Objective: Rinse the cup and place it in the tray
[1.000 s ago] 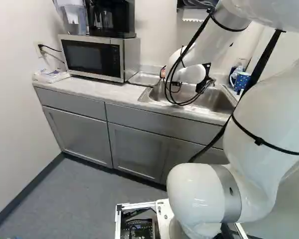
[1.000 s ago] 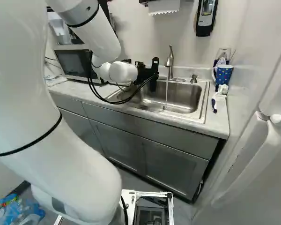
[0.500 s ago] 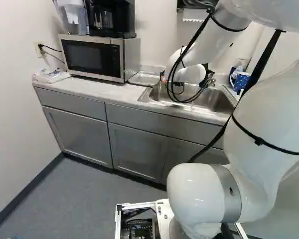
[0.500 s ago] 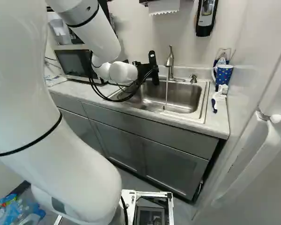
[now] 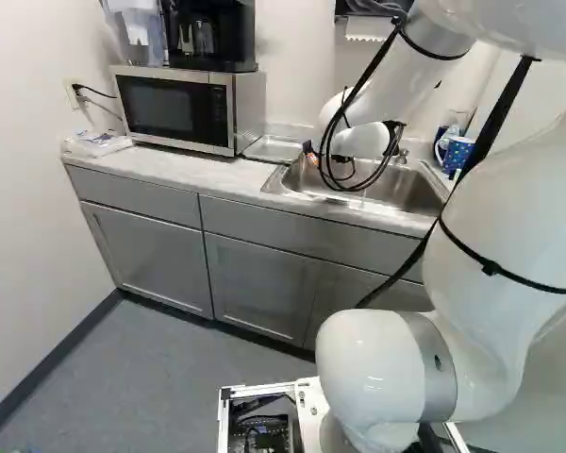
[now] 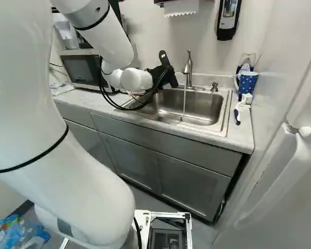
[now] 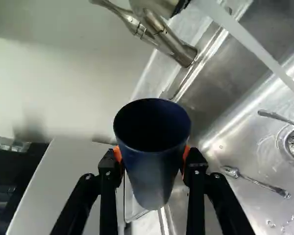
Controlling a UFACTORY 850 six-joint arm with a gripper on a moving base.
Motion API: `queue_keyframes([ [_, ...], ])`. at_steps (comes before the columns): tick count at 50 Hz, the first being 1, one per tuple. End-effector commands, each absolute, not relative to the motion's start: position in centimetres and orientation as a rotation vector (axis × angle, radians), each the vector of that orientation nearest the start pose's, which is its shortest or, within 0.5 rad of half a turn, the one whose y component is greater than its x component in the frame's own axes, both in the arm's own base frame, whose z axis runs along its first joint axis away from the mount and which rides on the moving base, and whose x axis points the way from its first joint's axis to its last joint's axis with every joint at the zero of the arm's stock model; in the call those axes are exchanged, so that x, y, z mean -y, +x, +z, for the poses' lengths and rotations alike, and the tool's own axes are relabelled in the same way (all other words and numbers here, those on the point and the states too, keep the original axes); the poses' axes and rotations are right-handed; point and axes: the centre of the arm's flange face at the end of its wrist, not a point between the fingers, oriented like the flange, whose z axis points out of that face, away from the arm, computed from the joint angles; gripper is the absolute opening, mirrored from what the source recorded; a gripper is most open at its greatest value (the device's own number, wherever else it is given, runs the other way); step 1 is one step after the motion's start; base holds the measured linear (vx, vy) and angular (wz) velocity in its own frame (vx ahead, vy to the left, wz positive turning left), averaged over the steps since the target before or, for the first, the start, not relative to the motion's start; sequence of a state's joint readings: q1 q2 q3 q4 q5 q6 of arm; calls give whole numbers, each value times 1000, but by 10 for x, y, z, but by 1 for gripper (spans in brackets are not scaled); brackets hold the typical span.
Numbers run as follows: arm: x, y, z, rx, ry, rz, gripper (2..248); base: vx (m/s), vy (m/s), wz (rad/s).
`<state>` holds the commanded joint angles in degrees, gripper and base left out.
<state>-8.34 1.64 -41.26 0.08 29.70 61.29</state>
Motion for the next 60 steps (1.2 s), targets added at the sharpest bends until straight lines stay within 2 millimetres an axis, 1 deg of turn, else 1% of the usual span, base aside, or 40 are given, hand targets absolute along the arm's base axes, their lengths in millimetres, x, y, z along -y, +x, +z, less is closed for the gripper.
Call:
queue_keyframes([
  [30,69,470,517,-994,-2052,-1598,126,0,0,0],
  [60,69,470,517,-694,-2299,-1745,126,0,0,0],
])
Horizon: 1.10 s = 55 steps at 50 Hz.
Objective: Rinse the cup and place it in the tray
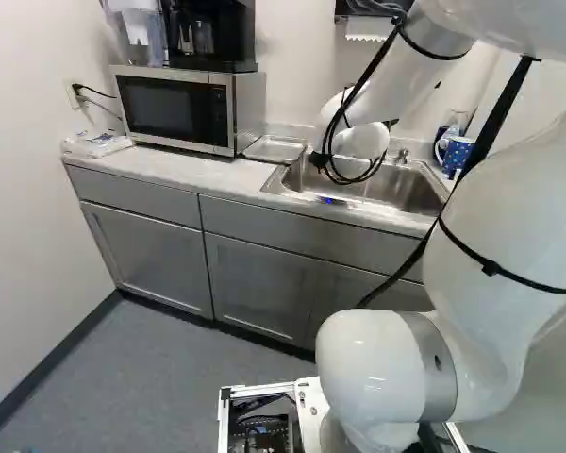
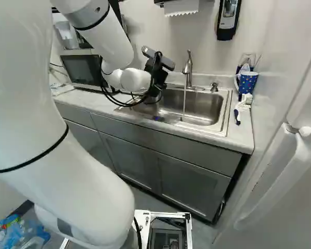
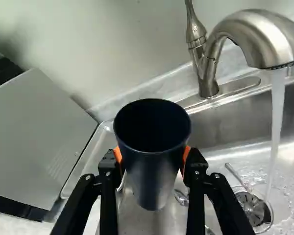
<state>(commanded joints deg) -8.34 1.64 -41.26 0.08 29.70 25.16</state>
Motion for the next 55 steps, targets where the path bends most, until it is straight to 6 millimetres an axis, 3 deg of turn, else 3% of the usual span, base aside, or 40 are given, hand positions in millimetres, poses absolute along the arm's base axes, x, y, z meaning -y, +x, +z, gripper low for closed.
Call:
queue_keyframes([
  [39,69,470,517,-228,-2579,-1898,126,0,0,0],
  [55,69,470,517,-228,-2579,-1898,126,0,0,0],
])
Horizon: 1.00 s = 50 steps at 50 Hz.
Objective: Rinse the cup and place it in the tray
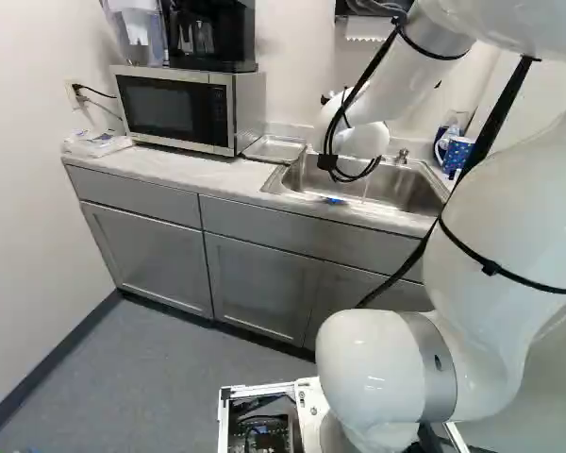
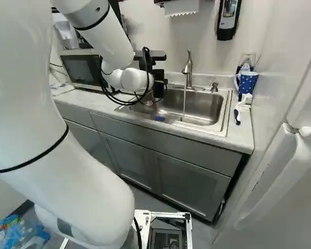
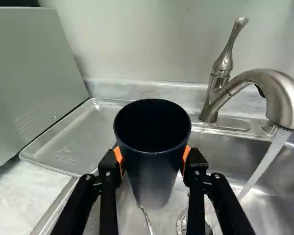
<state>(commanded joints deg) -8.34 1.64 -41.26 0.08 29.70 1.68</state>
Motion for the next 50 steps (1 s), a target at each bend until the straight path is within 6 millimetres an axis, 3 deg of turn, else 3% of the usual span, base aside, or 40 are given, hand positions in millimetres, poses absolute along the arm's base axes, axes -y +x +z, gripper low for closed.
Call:
queue_keyframes([
  [21,67,472,525,-220,-2562,-1919,126,0,0,0],
  [50,31,503,556,-114,-2469,-1971,126,0,0,0],
])
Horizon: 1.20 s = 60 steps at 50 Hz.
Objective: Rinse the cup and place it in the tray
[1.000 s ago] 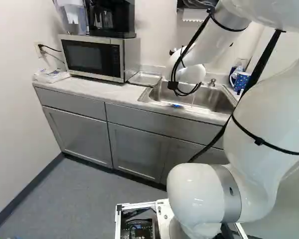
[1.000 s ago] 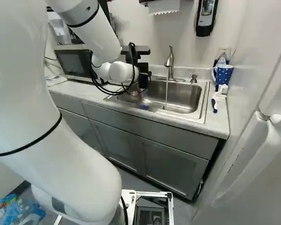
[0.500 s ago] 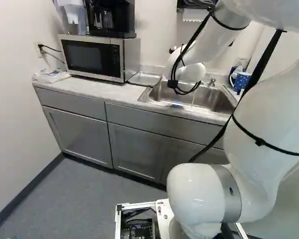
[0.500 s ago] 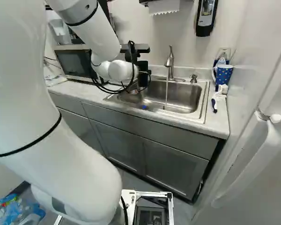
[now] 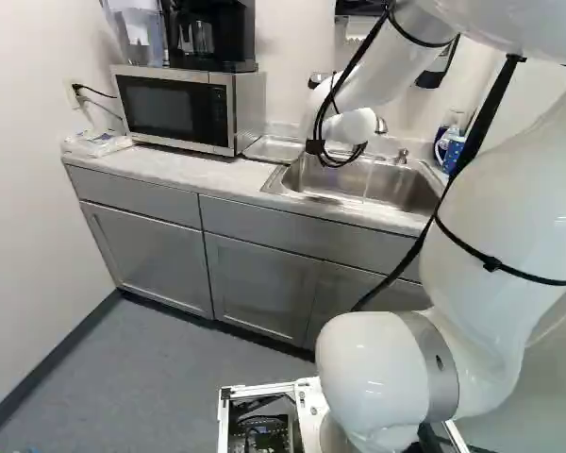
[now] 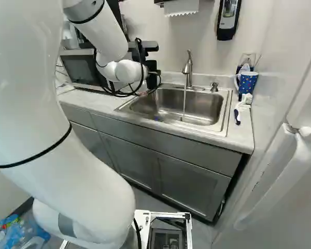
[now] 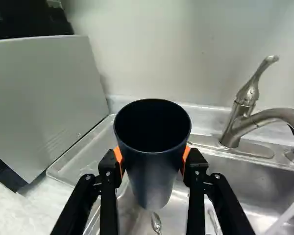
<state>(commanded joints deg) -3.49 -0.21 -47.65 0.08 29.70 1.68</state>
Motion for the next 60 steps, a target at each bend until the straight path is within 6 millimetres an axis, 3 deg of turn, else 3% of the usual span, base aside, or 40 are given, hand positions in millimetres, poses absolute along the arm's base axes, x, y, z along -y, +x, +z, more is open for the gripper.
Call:
queue_keyframes([
  [8,19,512,565,-84,-2442,-1983,126,0,0,0],
  [32,-15,543,565,-5,-2409,-1960,126,0,0,0],
  [60,-40,595,555,43,-2392,-1941,126,0,0,0],
])
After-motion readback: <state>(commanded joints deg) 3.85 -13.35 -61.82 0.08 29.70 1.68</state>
